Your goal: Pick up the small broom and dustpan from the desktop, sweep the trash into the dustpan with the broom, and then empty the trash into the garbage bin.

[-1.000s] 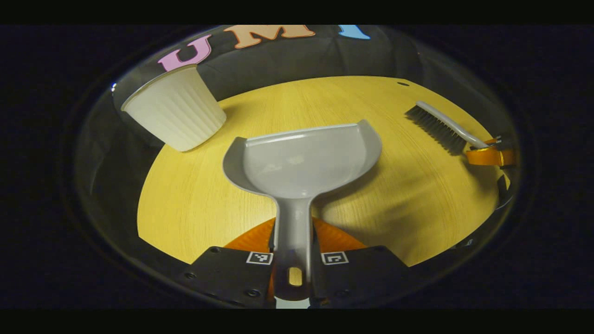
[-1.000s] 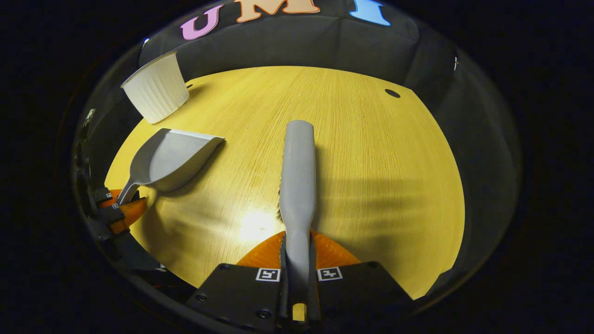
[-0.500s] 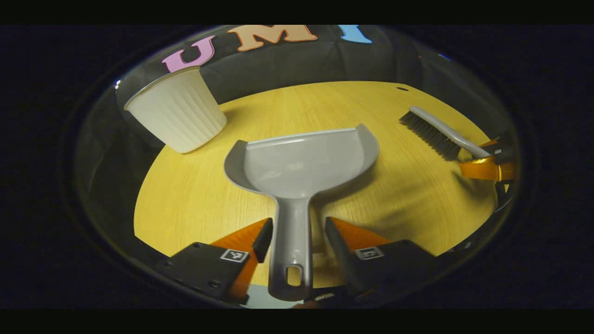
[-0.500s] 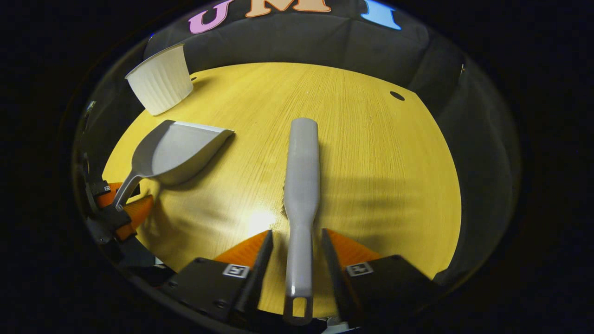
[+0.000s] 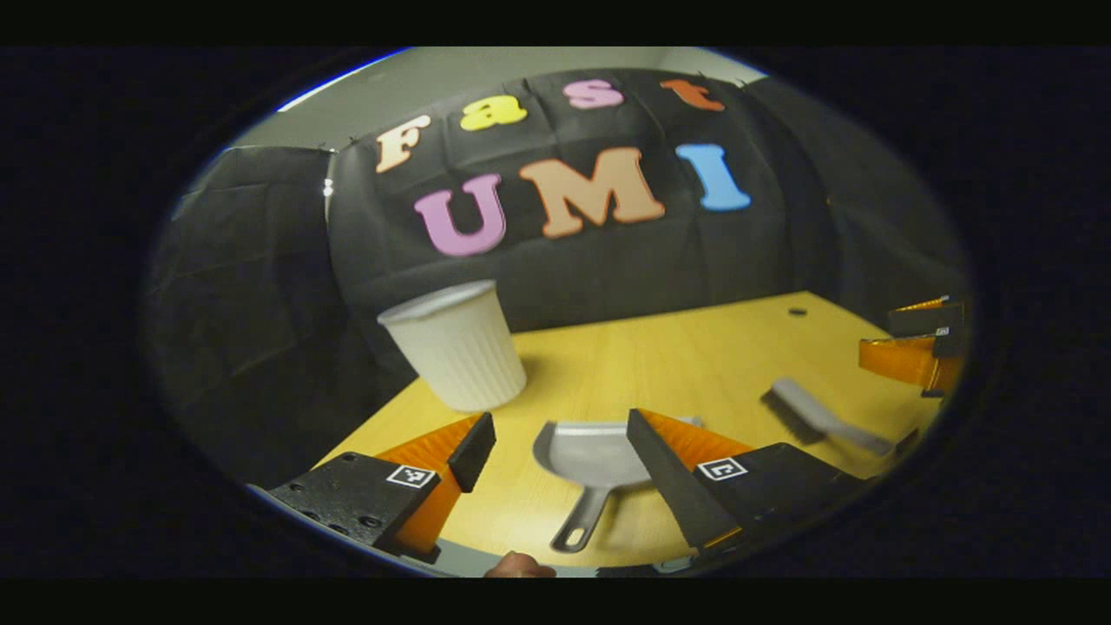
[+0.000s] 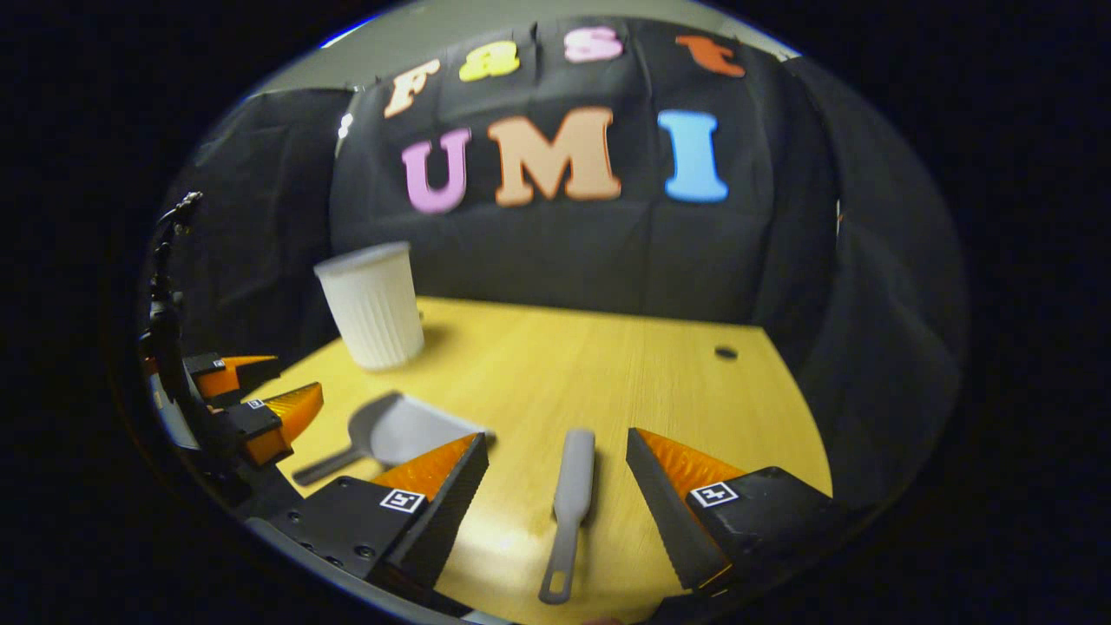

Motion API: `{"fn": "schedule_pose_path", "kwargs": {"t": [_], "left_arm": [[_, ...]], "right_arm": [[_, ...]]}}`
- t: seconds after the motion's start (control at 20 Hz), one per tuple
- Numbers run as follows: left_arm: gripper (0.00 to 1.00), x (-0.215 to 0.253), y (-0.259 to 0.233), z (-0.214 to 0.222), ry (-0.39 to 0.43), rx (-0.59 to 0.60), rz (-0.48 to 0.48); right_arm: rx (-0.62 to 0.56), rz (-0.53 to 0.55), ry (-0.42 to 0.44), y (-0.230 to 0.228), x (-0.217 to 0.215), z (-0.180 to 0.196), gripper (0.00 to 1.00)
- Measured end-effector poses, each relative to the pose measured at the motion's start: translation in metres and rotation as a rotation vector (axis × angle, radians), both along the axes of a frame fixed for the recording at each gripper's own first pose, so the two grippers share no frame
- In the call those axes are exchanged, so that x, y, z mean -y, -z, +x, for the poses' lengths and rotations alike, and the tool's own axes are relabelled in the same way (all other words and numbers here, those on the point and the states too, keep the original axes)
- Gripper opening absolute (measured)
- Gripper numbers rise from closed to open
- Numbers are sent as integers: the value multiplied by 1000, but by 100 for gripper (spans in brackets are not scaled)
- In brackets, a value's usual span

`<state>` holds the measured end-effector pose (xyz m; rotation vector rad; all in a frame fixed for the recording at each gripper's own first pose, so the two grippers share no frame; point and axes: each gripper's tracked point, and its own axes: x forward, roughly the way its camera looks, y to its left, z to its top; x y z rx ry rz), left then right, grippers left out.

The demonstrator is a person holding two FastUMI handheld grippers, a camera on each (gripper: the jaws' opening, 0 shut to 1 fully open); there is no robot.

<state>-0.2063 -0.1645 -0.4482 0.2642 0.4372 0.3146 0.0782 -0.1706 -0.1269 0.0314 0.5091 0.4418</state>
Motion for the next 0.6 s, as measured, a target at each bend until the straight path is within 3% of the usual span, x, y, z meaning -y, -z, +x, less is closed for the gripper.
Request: {"fn": "schedule_pose_path", "kwargs": {"t": [0.15,0.3,0.45,0.6], "left_arm": [[92,17,-73,30,41,165,8],[93,40,-108,43,136,262,-38],[92,55,-131,55,209,303,-68],[92,57,-137,55,251,323,-57]], "right_arm": [[167,-1,-11,-63,-4,12,93],[238,67,43,-131,-3,3,94],[274,109,129,-160,4,-8,93],[295,83,184,-158,12,-16,93]]}}
